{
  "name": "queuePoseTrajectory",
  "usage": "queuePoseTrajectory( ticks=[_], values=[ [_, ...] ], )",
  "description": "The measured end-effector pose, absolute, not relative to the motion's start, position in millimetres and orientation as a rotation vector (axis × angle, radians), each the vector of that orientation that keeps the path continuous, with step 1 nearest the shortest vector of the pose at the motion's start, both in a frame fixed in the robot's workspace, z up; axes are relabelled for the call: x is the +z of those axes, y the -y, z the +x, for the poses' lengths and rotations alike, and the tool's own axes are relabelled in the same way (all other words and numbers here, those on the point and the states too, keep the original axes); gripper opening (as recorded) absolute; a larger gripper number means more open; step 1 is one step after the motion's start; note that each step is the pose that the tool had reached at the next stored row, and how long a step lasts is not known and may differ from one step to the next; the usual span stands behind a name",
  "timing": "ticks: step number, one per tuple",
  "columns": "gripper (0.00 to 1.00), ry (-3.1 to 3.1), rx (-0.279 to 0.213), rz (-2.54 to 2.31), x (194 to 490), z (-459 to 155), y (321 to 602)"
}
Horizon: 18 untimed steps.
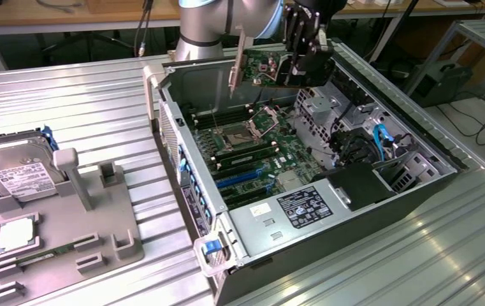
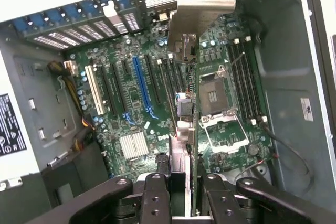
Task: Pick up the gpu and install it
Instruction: 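Insert the gpu into the slot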
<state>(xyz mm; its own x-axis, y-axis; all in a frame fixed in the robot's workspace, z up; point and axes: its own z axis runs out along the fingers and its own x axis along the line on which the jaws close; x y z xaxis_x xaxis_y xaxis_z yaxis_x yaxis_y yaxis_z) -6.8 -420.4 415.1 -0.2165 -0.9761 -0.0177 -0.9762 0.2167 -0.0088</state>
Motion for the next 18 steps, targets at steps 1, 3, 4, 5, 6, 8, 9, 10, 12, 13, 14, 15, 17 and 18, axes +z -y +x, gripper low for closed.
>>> queuePoseTrajectory(
  ticks=[1,3,4,5,6,8,9,10,12,13,14,15,17,18],
  values=[
    [0.28,-2.42,0.007,-1.973,415.0,-6.8,420.4],
    [0.28,-2.39,0.007,-2.009,415.0,-6.8,420.4],
    [0.28,-2.376,0.007,-2.026,415.1,-6.8,420.4],
    [0.28,-2.362,0.008,-2.042,415.0,-6.8,420.4],
    [0.28,-2.346,0.008,-2.06,415.0,-6.8,420.4],
    [0.28,-2.32,0.008,-2.09,415.0,-6.8,420.4],
    [0.28,-2.308,0.008,-2.103,415.0,-6.8,420.4],
    [0.28,-2.295,0.008,-2.117,414.9,-6.8,420.4],
    [0.28,-2.283,0.007,-2.129,414.3,-6.7,420.4],
    [0.28,-2.278,0.007,-2.133,414.0,-6.8,420.4],
    [0.28,-2.274,0.007,-2.138,413.4,-6.8,420.4],
    [0.28,-2.269,0.007,-2.143,412.8,-6.9,420.4],
    [0.28,-2.257,0.007,-2.156,411.9,-6.9,420.4],
    [0.28,-2.25,0.007,-2.163,411.6,-6.9,420.4]
  ],
)
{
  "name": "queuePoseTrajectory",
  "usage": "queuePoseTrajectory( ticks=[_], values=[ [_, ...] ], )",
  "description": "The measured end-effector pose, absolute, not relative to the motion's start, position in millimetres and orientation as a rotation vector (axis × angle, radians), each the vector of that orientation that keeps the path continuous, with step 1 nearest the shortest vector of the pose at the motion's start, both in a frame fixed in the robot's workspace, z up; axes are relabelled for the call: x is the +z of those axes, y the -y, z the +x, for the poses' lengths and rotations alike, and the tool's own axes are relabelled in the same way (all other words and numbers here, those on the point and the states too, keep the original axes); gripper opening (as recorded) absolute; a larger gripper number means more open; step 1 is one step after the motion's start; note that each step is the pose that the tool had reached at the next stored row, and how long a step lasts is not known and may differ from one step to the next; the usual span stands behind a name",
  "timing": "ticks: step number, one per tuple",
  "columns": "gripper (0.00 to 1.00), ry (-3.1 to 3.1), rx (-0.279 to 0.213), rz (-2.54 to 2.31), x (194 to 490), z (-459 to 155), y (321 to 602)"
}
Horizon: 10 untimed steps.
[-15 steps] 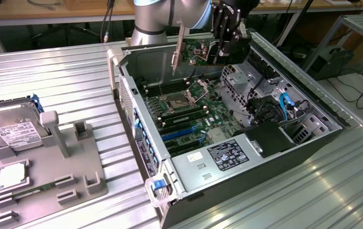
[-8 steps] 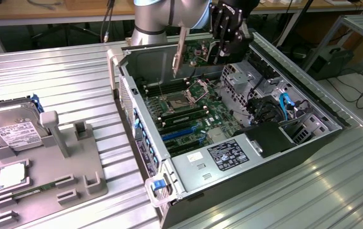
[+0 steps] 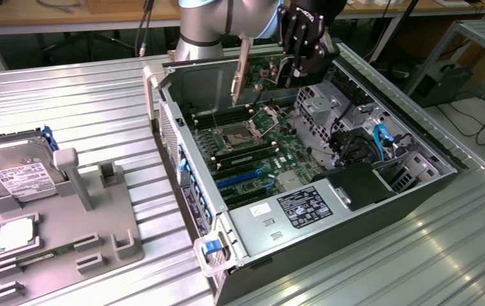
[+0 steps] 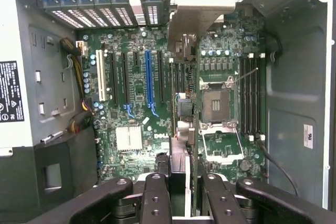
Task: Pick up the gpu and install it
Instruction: 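Insert the gpu into the slot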
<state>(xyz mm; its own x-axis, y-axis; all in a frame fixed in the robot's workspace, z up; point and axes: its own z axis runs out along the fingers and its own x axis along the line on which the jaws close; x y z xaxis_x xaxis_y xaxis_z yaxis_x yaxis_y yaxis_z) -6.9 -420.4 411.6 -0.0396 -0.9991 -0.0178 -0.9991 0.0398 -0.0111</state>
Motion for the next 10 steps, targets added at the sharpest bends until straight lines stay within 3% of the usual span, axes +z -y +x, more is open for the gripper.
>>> queuePoseTrajectory(
  ticks=[10],
  values=[
    [0.28,-2.181,0.002,-2.227,403.2,-7.0,420.5]
  ],
)
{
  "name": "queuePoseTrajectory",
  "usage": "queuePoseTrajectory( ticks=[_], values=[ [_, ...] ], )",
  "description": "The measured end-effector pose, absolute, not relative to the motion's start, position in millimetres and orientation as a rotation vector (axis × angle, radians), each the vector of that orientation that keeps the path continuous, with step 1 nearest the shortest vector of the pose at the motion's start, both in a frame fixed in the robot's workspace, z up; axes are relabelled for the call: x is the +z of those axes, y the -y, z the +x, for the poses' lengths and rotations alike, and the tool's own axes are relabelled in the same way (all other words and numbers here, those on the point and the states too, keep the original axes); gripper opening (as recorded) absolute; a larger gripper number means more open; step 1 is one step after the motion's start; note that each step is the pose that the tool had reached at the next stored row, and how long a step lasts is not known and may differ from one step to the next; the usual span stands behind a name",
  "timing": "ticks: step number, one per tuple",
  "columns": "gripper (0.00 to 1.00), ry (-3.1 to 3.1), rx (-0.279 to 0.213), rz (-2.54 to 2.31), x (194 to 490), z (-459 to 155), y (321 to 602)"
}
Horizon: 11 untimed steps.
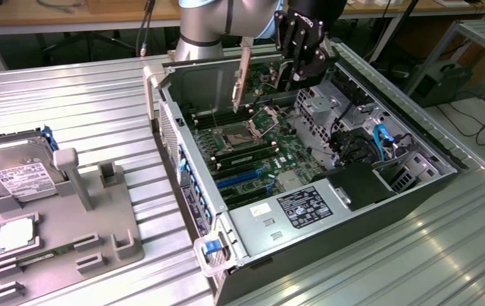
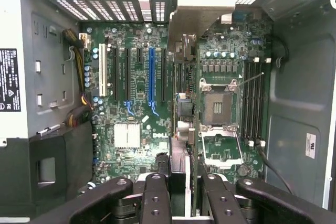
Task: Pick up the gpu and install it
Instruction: 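Insert the gpu into the slot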
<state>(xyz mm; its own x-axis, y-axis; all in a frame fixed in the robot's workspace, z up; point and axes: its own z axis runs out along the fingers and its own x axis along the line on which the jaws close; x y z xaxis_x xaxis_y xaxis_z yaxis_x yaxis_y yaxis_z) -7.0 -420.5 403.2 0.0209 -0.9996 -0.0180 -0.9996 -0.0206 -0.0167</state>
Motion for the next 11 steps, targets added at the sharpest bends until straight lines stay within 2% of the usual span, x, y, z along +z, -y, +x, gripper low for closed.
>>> queuePoseTrajectory(
  ticks=[11],
  values=[
    [0.28,-2.181,0.001,-2.227,384,-9,421]
  ],
)
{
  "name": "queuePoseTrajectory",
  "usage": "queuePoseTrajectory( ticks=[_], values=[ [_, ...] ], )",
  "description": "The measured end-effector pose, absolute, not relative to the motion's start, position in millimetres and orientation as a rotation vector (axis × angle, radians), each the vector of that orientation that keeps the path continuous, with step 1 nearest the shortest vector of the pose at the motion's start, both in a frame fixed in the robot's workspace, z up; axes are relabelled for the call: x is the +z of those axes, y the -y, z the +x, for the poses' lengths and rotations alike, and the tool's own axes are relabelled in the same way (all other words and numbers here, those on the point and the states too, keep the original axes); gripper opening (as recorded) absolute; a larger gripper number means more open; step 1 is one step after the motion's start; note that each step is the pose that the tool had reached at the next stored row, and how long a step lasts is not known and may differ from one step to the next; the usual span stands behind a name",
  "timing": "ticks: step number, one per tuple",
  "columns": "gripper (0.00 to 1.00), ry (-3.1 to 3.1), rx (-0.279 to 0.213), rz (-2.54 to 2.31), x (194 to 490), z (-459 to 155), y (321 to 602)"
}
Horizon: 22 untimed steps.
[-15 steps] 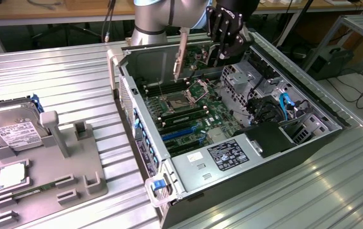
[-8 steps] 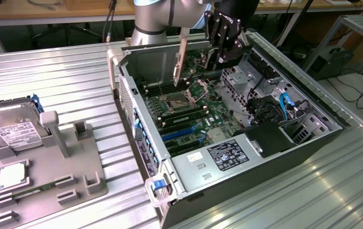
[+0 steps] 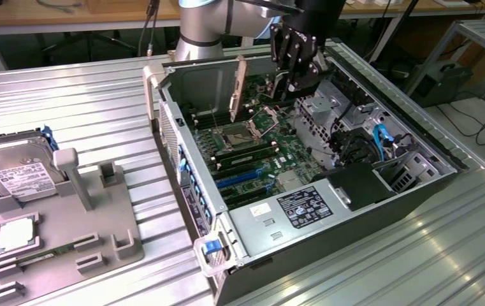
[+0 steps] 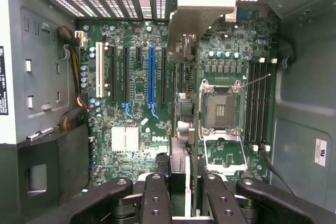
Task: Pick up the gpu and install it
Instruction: 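Insert the gpu into the slot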
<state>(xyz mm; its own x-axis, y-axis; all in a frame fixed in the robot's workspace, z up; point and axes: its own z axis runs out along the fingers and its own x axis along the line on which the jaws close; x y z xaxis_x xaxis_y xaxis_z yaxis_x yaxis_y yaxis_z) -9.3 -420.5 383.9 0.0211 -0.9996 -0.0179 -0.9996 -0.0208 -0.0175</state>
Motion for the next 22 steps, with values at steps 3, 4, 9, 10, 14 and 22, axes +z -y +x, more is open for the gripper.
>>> queuePoseTrajectory(
  ticks=[3,4,9,10,14,22],
  values=[
    [0.28,-2.181,0.001,-2.227,380,-10,421],
    [0.28,-2.181,0.001,-2.227,379,-10,420],
    [0.28,-2.181,0.001,-2.227,375,-10,420],
    [0.28,-2.181,0.001,-2.227,374,-10,420],
    [0.28,-2.182,0.001,-2.226,373,-10,420],
    [0.28,-2.168,-0.027,-2.211,369,-11,422]
  ],
)
